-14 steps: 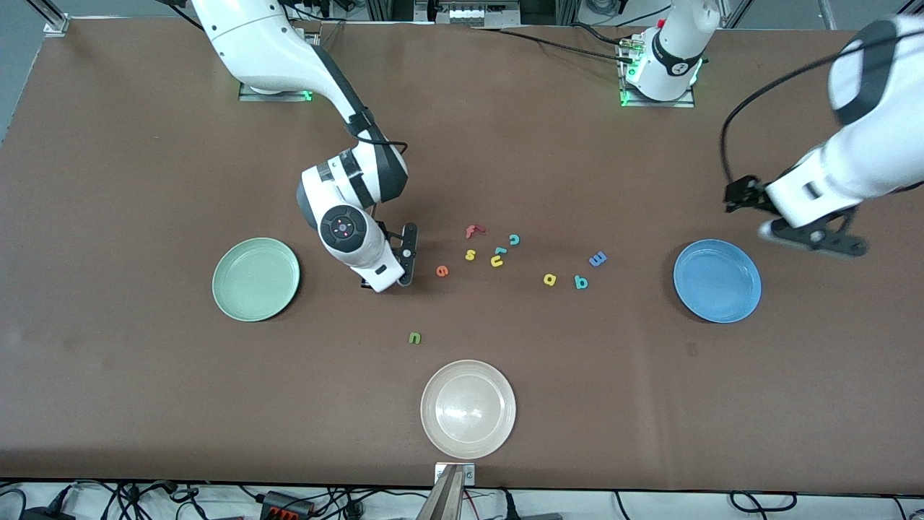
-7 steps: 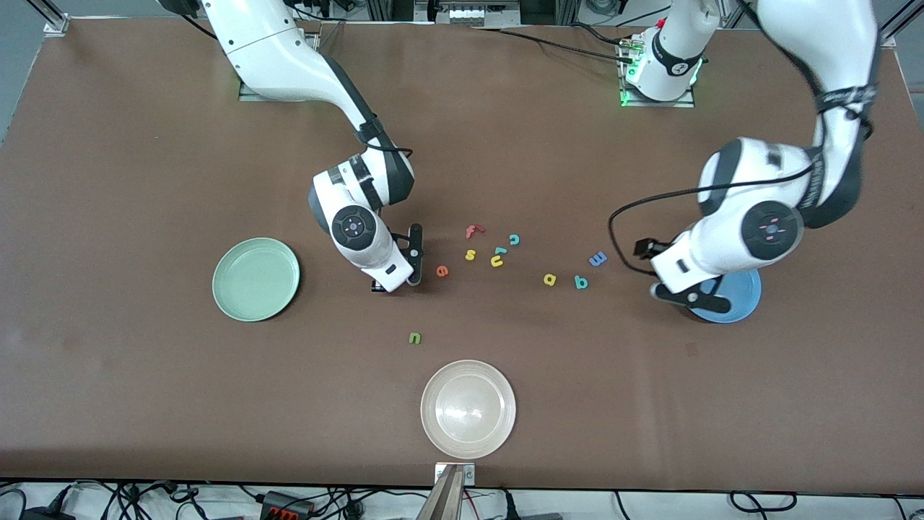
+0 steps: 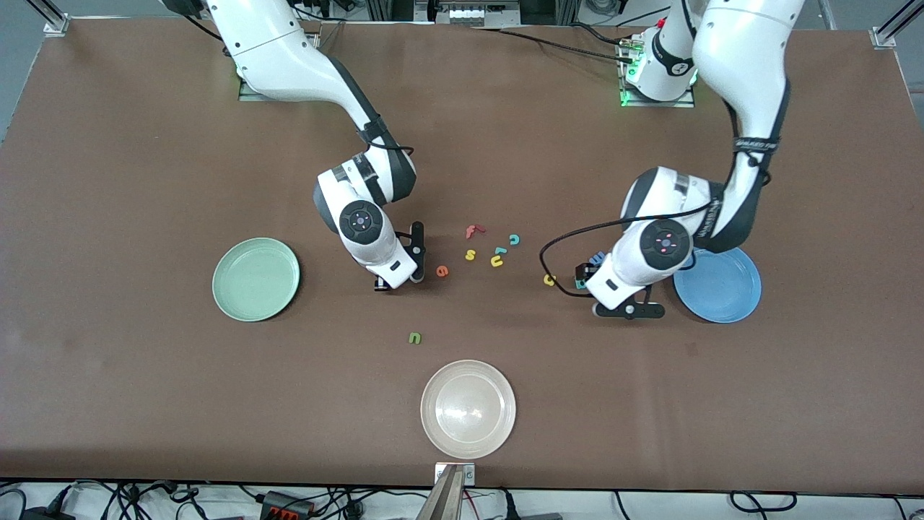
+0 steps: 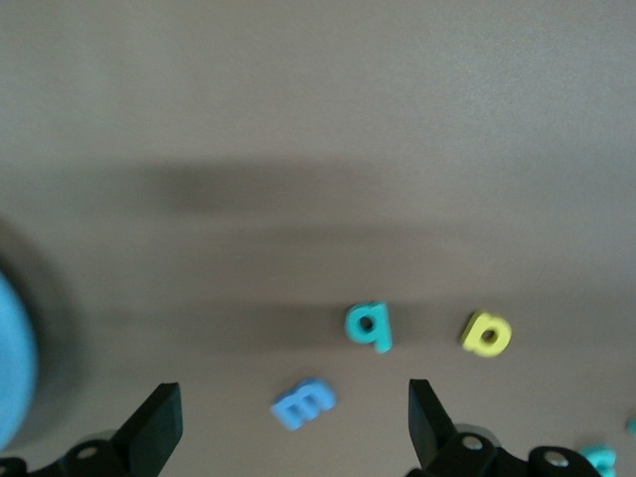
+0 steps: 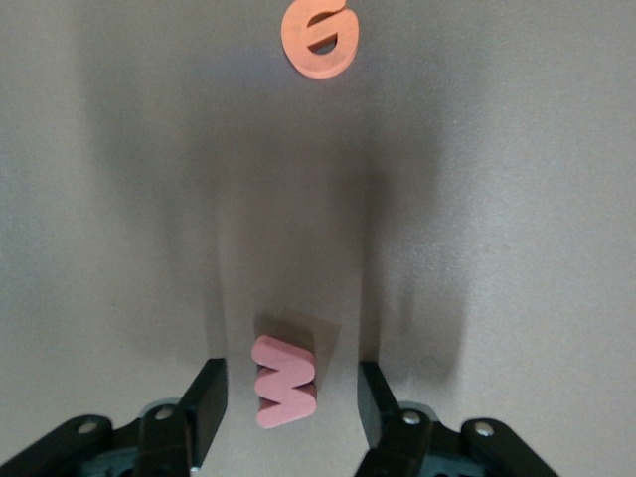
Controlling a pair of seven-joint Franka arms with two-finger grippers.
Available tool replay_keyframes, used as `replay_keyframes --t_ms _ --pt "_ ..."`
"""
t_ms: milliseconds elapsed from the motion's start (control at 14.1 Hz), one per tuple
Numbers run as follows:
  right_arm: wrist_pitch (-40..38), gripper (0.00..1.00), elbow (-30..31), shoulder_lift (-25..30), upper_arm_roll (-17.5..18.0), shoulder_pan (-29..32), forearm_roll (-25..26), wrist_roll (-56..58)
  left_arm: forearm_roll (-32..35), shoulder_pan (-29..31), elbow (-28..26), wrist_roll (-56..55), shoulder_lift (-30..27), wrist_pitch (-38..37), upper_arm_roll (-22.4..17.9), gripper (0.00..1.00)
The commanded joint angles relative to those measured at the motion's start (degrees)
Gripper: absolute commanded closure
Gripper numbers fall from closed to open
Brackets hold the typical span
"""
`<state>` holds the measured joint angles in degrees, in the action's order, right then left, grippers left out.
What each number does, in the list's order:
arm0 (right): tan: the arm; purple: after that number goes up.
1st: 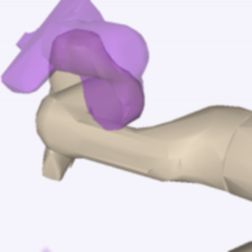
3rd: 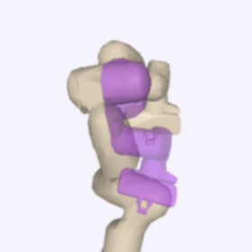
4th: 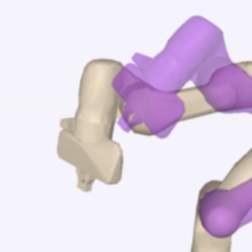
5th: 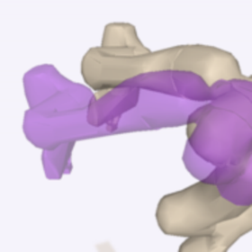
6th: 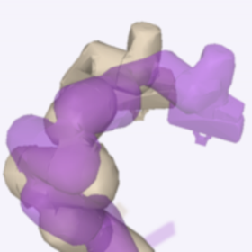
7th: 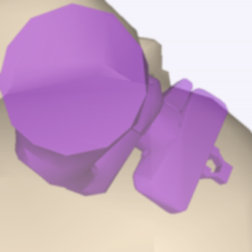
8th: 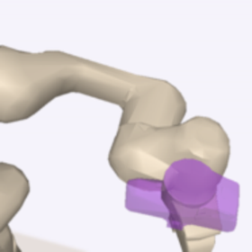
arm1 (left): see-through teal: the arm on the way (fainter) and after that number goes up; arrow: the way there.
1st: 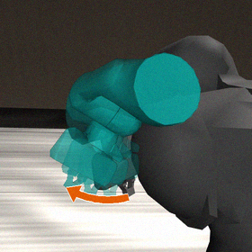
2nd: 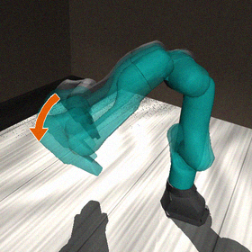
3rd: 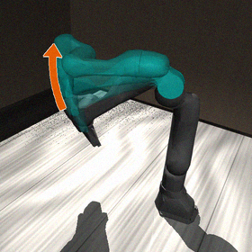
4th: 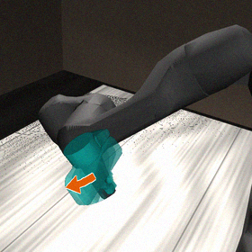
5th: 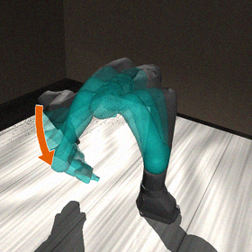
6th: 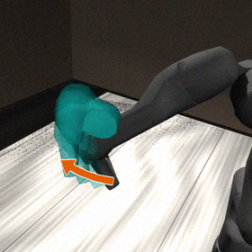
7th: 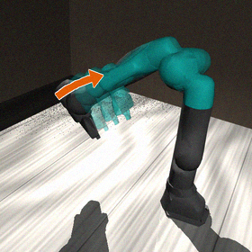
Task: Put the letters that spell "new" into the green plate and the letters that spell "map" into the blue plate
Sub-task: 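Carry the w toward the green plate while the left gripper grasps green a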
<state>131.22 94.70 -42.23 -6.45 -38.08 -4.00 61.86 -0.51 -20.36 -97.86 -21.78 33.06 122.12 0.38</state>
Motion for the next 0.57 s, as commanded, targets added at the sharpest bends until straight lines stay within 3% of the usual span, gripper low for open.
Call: replay_keyframes --t_ms 0,212,354,496 --pt "0.9 0.62 2.4 1.4 -0.1 -0.9 2.1 1.1 -0.7 -1.4 -1.8 -2.7 1.3 4.9 -0.4 0.00" --pt "0.8 0.71 2.4 1.4 -0.2 -1.2 3.0 1.1 -0.7 -1.4 -8.4 -2.3 1.2 14.5 -0.4 0.00" --pt "0.7 0.77 2.4 1.5 -0.2 -1.2 3.0 1.1 -0.5 -1.6 -9.1 -2.0 2.1 17.4 -0.4 0.02" --pt "0.4 0.84 2.4 2.1 -0.2 -1.2 3.0 0.8 -0.5 -1.7 -9.0 -2.0 2.2 17.5 -0.4 0.27"
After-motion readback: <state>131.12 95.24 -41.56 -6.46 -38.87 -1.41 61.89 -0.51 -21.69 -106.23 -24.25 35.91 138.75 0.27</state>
